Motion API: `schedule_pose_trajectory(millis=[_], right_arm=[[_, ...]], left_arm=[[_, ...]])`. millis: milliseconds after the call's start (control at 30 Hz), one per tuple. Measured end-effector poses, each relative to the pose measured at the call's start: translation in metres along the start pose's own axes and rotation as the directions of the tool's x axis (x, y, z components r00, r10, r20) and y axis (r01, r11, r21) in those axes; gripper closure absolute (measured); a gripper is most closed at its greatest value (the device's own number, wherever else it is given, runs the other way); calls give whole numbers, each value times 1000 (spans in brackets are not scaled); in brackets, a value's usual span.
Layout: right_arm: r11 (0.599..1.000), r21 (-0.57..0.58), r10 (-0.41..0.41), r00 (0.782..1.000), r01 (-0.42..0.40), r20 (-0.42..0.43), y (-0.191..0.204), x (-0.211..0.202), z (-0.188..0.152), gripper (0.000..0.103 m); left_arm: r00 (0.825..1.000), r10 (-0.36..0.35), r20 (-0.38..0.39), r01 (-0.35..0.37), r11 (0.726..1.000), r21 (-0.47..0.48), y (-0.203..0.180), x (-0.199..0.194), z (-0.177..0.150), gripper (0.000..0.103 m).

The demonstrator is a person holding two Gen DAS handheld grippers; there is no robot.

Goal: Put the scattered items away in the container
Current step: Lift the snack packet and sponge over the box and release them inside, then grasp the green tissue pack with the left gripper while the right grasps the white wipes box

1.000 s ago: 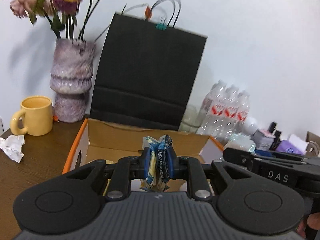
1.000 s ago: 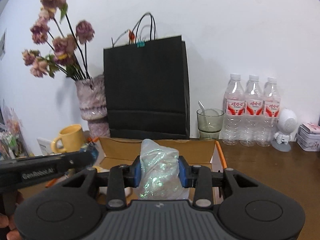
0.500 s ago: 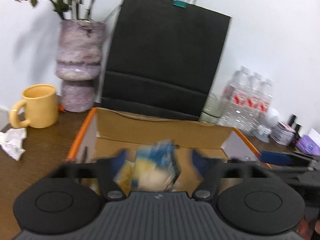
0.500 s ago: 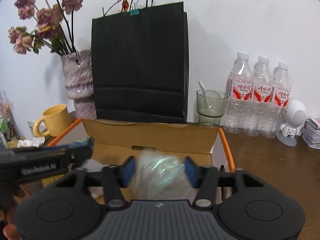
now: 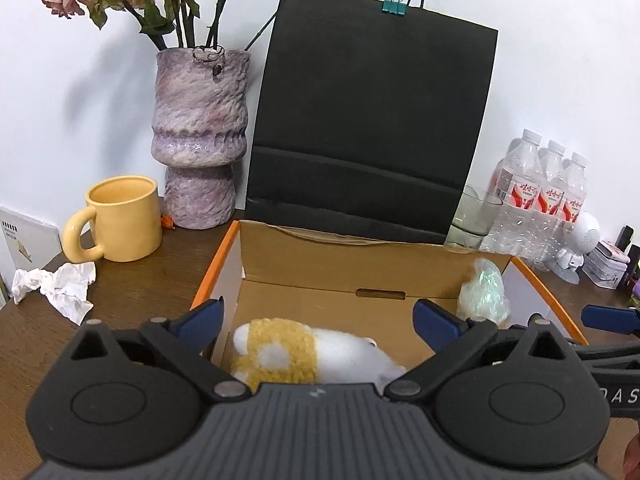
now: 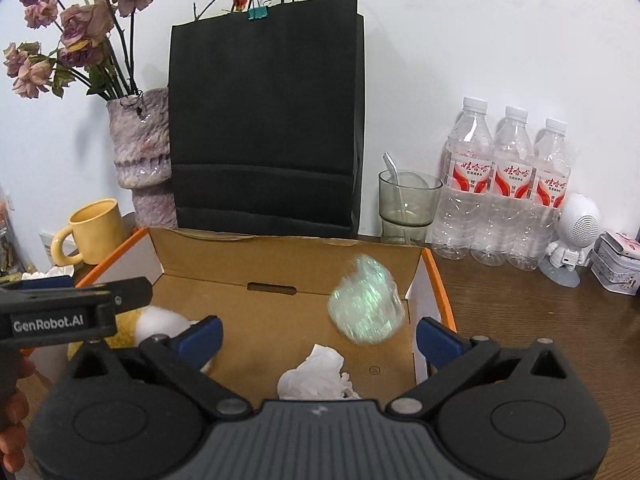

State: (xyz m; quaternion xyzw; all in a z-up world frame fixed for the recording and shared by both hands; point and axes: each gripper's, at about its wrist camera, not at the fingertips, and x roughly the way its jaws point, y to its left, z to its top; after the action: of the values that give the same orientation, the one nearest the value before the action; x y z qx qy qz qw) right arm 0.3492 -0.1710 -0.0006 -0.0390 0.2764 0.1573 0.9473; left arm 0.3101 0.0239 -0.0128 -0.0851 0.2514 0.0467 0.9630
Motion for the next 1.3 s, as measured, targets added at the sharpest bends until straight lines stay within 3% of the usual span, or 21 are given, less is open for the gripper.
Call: schedule_pose_trajectory(millis=[267,600,833,1067,1300], right_arm=[[1000,-4,3,1000,-3,11,-2,-7,1,0],[1000,19,-8,998,7,55,-26,-61,-16,0],[999,49,-3,1000,2,15,-40,-98,-51,0],[1000,9,24,999,-23,-38,-23,-129,-96,0],[1000,5,17,996,-17,-84,-15,-147,-134,0]], left_arm=[[1000,-22,9,22,1000,3,0,-10,1,0],[998,-56,-5,56,998,6,5,-57,-14,0],[995,-76,-71,78,997,21,9,-92,-48,0],[986,-102,-131,106,994,27,14,-131,-89,0],[976,-154,-152,173,978,115,-2,-163,-114,0]])
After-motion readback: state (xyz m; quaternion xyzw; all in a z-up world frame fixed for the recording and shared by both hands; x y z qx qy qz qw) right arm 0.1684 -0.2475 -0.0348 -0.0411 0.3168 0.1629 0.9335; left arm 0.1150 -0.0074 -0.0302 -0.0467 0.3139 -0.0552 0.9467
